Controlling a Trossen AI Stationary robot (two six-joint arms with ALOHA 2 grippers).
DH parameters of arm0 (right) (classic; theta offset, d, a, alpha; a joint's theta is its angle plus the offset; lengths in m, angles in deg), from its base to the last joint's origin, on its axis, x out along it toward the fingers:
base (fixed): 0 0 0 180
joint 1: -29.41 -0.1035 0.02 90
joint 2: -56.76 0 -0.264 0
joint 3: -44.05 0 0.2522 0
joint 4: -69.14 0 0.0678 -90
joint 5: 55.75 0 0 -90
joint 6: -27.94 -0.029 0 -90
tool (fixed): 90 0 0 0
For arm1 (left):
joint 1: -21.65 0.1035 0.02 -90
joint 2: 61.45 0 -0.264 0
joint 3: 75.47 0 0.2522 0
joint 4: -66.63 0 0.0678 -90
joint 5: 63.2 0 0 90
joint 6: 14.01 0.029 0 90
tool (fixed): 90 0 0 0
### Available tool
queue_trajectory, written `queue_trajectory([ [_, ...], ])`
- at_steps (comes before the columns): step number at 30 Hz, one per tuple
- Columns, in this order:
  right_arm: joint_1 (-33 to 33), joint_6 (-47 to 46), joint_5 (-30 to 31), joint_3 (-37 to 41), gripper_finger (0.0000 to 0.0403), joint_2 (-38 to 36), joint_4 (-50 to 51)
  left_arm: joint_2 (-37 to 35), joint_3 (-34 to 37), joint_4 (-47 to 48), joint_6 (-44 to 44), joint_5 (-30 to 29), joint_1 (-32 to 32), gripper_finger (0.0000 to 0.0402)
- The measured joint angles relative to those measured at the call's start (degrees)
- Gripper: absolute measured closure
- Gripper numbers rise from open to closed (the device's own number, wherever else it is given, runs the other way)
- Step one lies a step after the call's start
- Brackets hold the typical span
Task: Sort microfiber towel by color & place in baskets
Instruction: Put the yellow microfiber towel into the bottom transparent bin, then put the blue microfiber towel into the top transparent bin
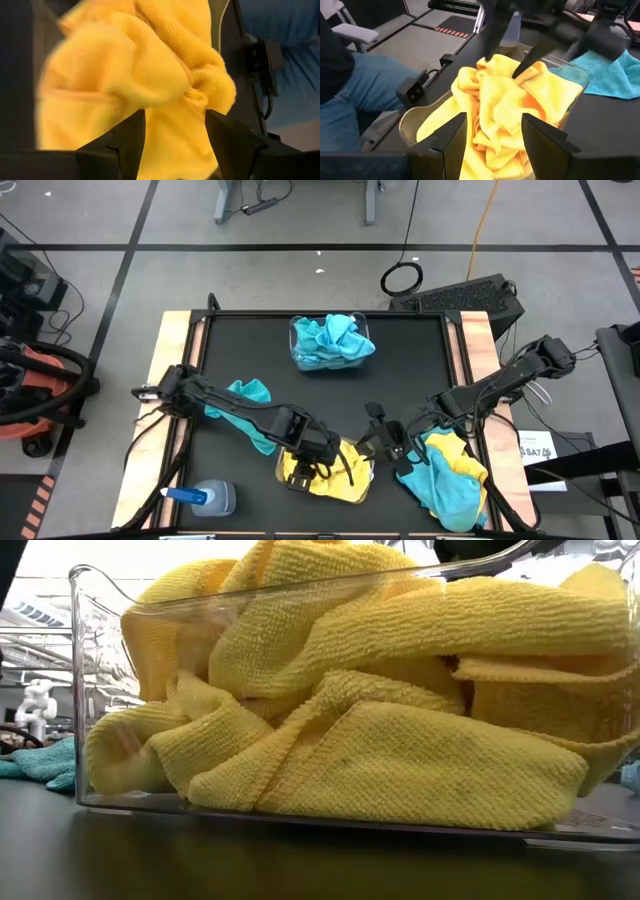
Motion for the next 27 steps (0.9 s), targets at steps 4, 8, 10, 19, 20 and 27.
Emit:
queue_trajectory([
  [4,0.0,0.0,0.0,0.0,0.0222,0.0,0.9,-3.3,0.0,0.5,0.0,-2.6,0.0,0.0189],
  [8,0.0,0.0,0.0,0.0,0.0222,0.0,1.3,-6.3,0.0,3.9,0.0,-6.7,-0.1,0.0189],
  [10,0.0,0.0,0.0,0.0,0.0222,0.0,1.5,-7.5,0.0,6.4,0.0,-9.2,-0.1,0.0189],
  [19,0.0,0.0,0.0,0.0,0.0222,0.0,3.0,-10.2,0.0,17.0,-1.9,-19.9,-0.2,0.0189],
  [20,0.0,0.0,0.0,0.0,0.0222,0.0,3.1,-10.2,0.0,18.6,-2.4,-21.3,-0.2,0.0189],
  [27,0.0,0.2,0.0,0.0,0.0222,0.0,3.2,-10.4,1.9,25.2,-5.4,-30.1,0.3,0.0189],
])
